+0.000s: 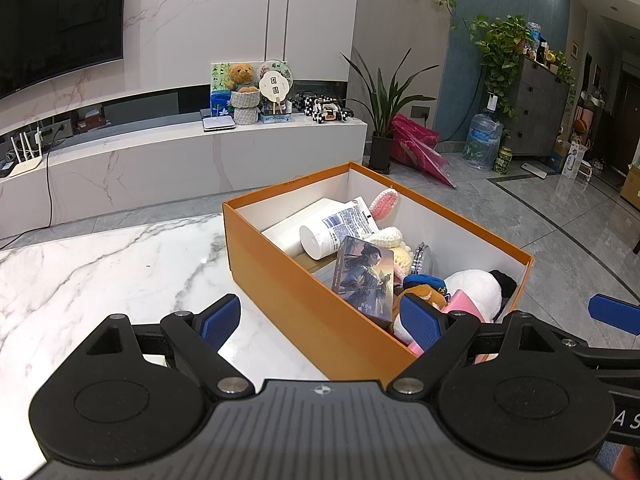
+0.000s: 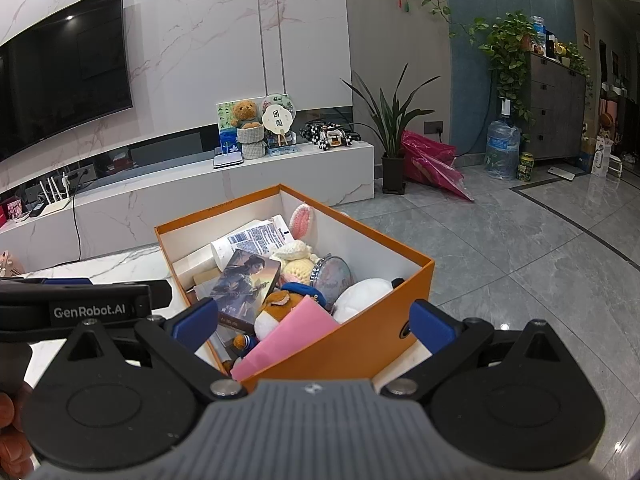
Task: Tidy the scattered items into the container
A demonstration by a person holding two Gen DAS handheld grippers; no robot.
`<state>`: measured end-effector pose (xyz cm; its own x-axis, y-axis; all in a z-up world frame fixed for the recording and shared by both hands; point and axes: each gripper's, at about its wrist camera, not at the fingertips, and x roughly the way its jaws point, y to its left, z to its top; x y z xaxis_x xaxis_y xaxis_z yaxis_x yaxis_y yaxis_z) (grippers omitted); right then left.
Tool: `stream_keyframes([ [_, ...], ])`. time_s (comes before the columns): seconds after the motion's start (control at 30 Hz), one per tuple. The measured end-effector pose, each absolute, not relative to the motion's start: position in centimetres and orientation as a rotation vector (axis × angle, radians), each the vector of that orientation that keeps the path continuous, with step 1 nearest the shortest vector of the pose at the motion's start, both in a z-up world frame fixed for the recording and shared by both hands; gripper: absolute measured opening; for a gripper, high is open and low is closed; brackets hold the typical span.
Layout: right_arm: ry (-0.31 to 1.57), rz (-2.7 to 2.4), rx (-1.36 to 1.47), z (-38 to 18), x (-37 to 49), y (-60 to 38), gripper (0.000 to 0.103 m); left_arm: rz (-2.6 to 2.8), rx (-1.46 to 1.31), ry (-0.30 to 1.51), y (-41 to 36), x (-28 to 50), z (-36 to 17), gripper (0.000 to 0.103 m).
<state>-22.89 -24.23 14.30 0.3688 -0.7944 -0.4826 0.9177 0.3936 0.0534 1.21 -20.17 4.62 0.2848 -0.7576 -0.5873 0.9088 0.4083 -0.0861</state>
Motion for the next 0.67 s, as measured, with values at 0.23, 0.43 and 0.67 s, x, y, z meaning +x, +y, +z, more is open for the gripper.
stream_keyframes([
  [0.23, 0.414, -1.125, 0.339, 14.31, -22.93, -24.25, 0.102, -1.136, 0.287, 0.607, -20.14, 1.19, 4.65, 0.102],
  [0.43, 0.415, -1.125, 0.339, 14.31, -22.95, -24.25, 0.102, -1.135, 0.288, 0.606, -20.14, 1.18, 4.64, 0.102],
  [0.67, 0.411, -1.126, 0.34, 14.3, -22.99, -23.93, 0.102, -1.138, 0.285, 0.606, -20.04, 1.17, 4.71, 0.102],
])
